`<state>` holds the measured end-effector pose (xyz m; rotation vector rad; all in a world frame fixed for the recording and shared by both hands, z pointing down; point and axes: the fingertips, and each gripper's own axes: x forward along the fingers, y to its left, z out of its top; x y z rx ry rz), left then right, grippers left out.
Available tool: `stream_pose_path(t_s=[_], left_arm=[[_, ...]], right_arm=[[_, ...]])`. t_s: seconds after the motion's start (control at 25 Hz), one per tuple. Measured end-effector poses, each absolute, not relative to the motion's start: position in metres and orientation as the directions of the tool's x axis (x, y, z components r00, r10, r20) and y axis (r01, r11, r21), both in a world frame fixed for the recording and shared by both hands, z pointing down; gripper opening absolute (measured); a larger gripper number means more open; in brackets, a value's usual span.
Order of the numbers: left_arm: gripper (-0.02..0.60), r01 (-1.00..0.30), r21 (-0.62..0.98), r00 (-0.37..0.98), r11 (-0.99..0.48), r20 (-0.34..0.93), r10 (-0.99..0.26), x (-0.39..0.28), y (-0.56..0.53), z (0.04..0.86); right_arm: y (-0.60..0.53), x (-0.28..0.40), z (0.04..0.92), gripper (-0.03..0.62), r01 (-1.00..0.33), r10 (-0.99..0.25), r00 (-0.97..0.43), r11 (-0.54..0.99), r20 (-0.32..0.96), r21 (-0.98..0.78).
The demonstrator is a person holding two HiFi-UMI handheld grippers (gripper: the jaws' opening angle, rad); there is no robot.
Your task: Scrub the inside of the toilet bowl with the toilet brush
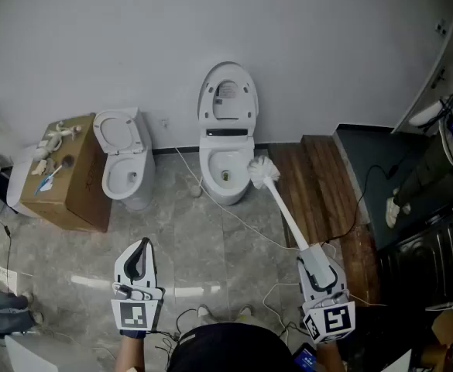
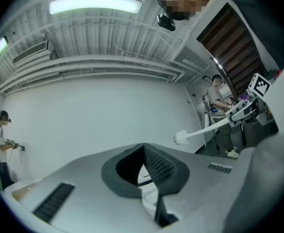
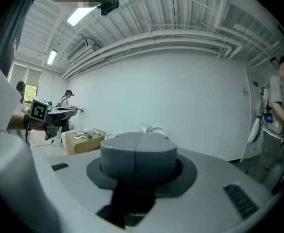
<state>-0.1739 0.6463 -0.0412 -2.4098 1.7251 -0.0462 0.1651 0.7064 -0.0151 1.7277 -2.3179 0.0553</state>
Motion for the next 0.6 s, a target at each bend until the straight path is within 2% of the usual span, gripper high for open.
stream_pose_path(t_s=[0.44,0.6], left_arm=[[0.009,-0.914,-0.139,0.388,-0.381,-0.028,-0.921,-0.208,0.646,-0.023],[0.009,-0.908,-0.085,0.414,-0.411,-0.025,-0.91,-0.217,0.643,-0.013]], right_arm=[[0.704,0.127,-0.015,0.149,-0.968,-0.945,-0.215,0.239,0.247,0.07],[0.71,0.108,-0.011,0.149,-0.966,-0.941,-0.177,0.222,0.287,0.131]])
